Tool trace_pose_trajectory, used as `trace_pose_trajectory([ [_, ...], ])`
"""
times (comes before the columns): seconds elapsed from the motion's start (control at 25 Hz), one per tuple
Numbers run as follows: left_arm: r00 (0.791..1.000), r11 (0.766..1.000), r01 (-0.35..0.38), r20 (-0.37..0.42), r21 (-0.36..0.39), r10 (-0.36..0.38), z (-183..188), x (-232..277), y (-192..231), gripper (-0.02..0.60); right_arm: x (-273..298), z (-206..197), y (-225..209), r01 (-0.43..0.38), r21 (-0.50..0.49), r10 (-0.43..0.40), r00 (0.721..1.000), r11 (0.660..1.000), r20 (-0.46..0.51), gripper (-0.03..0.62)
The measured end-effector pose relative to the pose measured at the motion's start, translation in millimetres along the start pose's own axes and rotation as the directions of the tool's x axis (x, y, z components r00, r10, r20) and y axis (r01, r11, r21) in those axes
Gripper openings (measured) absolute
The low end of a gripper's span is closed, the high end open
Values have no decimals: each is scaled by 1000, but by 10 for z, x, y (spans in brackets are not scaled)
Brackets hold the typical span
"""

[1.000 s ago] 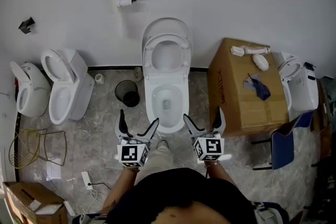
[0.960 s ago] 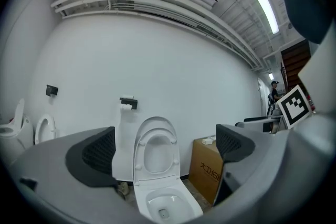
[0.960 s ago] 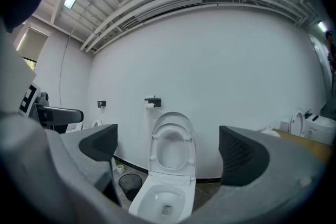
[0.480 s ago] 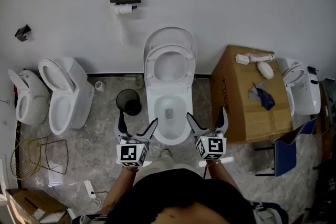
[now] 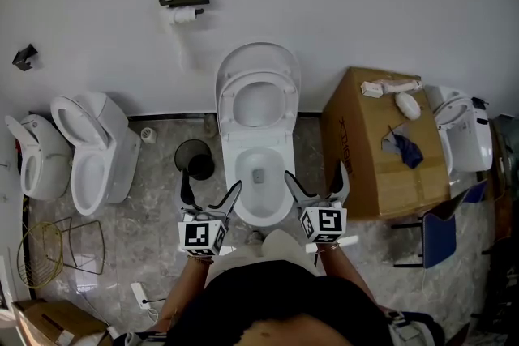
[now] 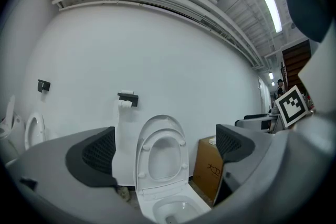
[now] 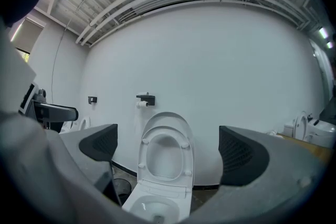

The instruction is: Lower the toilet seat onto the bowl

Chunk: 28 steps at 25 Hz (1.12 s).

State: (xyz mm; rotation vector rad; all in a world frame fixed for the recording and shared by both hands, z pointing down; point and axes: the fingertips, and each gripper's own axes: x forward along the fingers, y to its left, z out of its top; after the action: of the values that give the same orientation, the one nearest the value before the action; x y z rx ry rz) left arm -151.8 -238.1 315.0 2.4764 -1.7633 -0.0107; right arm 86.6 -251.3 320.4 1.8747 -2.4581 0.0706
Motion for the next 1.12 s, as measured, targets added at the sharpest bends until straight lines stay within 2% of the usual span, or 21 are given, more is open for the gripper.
trace_pose_trajectory([
  [0.08, 1000, 1000, 5, -24, -7, -5, -33, 61, -4, 566, 49, -3, -44, 14, 7, -14, 1000, 1000, -7, 583],
  [0.28, 1000, 1000, 13, 27, 8, -13, 65, 299, -12, 566, 227, 21, -171, 13, 8, -13, 1000, 1000, -15, 583],
  [0.72, 998, 999, 36, 43, 29, -37, 170, 873, 6, 566, 819, 0, -352, -24, -32, 24, 1000, 999, -15, 583],
  [0.92, 1000, 998, 18, 7, 59, -19, 27, 1239, 123, 566, 1144, -117, -466, -29, -60, 27, 999, 998, -39, 583],
  [1.12, 1000, 1000, -5, 6, 5, 5, -66, 1612, 270, 566, 1445, -214, -597, -28, -66, 24, 998, 997, -56, 583],
])
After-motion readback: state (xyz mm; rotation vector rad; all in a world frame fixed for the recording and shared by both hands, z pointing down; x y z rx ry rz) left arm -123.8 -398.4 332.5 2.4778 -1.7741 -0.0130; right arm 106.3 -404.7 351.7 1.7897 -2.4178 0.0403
